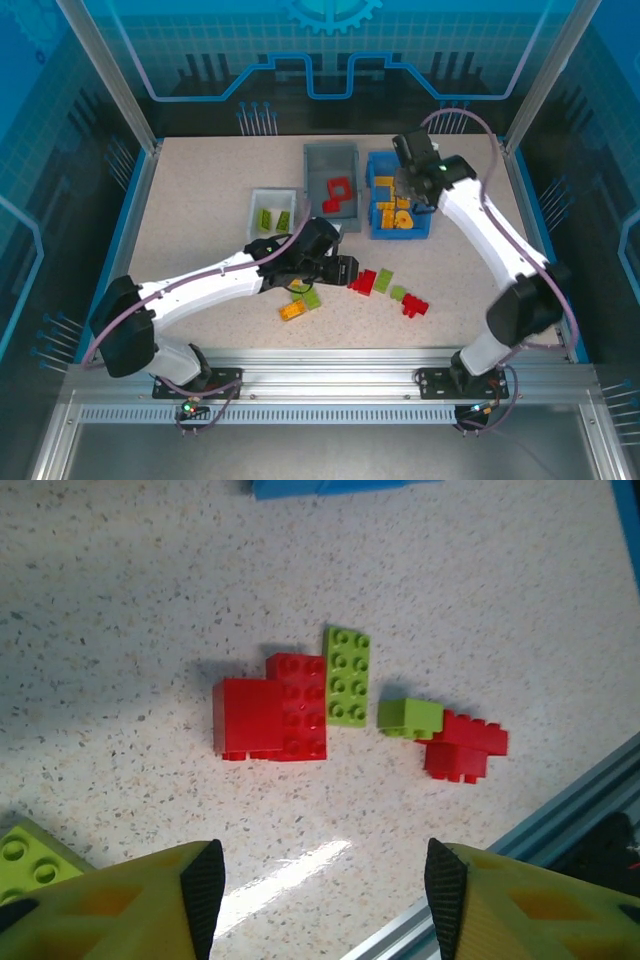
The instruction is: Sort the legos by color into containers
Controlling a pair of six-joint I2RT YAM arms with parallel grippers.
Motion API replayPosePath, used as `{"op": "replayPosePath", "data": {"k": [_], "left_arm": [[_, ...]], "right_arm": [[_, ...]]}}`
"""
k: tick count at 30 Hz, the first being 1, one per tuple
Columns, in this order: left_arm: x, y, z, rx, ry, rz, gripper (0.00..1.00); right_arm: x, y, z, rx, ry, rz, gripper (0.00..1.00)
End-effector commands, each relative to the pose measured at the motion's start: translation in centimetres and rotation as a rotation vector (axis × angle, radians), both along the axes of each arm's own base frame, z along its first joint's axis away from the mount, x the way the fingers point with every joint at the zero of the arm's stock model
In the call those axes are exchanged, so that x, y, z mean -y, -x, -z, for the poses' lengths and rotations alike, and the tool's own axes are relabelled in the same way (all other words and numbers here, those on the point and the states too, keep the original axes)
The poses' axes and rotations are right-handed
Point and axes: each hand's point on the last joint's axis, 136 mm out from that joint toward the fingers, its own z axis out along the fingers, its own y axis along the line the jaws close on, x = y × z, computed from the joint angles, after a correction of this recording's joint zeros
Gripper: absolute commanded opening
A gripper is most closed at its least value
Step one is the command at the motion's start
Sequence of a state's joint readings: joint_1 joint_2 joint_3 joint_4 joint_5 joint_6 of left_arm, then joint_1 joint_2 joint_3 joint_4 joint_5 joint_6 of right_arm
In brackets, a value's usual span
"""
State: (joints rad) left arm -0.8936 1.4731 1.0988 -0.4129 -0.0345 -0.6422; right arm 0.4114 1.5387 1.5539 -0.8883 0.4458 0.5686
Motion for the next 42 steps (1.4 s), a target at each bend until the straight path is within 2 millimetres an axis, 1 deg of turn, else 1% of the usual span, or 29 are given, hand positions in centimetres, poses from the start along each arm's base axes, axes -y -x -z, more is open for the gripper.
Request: {"op": "replayPosePath", "data": {"k": [1,2,3,5,7,9,11,12,13,15,18,22,24,25,26,31,34,38,39,42], "left_arm": [[-0.2,0.4,0.8,0.012,-0.058,0.035,0.59],[-0.5,0.6,1.3,0.003,-0.079,0.041,0.59],[-1.2,0.8,1.8,-0.008,-0.118,0.028,0.59],[-3.3,1.2,2.8,-0.039,-0.21,-0.022,0.59],[-5.6,1.6,3.4,-0.059,-0.287,-0.087,0.61],[-8.1,2.2,4.0,-0.082,-0.339,-0.182,0.65],[-10.1,2.9,4.6,-0.129,-0.365,-0.266,0.67],[-10.7,3.2,4.8,-0.158,-0.355,-0.299,0.67],[-11.0,3.6,5.1,-0.182,-0.351,-0.322,0.67],[-11.8,4.1,5.6,-0.207,-0.356,-0.36,0.67],[-13.0,4.4,6.8,-0.229,-0.361,-0.405,0.66],[-13.1,3.7,8.4,-0.278,-0.279,-0.438,0.67],[-13.1,3.1,8.7,-0.284,-0.266,-0.452,0.66],[-13.1,2.7,8.8,-0.282,-0.26,-0.457,0.66],[-12.9,2.5,9.0,-0.285,-0.252,-0.455,0.66],[-12.0,1.7,9.8,-0.291,-0.239,-0.437,0.66],[-12.2,1.9,10.9,-0.315,-0.272,-0.44,0.65],[-12.1,2.0,11.9,-0.325,-0.272,-0.438,0.61],[-12.1,1.9,12.0,-0.324,-0.274,-0.441,0.6],[-12.5,2.0,12.3,-0.322,-0.294,-0.451,0.55]], "right_arm": [[-1.6,3.8,-1.1,0.05,-0.022,-0.113,0.41],[-2.2,5.3,-1.2,0.063,-0.049,-0.161,0.42],[-2.7,6.9,-0.9,0.068,-0.075,-0.2,0.43],[-3.6,9.9,0.0,0.056,-0.118,-0.271,0.45],[-4.8,12.8,1.9,0.018,-0.141,-0.348,0.49],[-6.5,15.5,3.8,-0.019,-0.19,-0.442,0.53],[-8.6,17.6,5.6,-0.057,-0.251,-0.534,0.56],[-9.9,18.6,6.2,-0.067,-0.29,-0.585,0.57],[-10.5,19.4,7.3,-0.086,-0.299,-0.614,0.57],[-11.8,20.6,8.3,-0.103,-0.294,-0.648,0.57],[-12.9,21.1,8.9,-0.116,-0.257,-0.669,0.57],[-14.2,21.1,8.5,-0.112,-0.247,-0.698,0.57],[-14.3,21.2,8.9,-0.122,-0.228,-0.702,0.57],[-14.7,21.0,7.9,-0.102,-0.239,-0.706,0.57],[-14.9,20.9,7.8,-0.102,-0.237,-0.707,0.57],[-14.9,21.1,8.2,-0.108,-0.238,-0.699,0.56],[-14.9,21.2,8.5,-0.113,-0.244,-0.692,0.56],[-15.4,21.2,8.0,-0.1,-0.27,-0.703,0.57],[-15.0,21.4,9.0,-0.119,-0.256,-0.699,0.57],[-15.1,21.4,9.1,-0.125,-0.25,-0.698,0.57]]}}
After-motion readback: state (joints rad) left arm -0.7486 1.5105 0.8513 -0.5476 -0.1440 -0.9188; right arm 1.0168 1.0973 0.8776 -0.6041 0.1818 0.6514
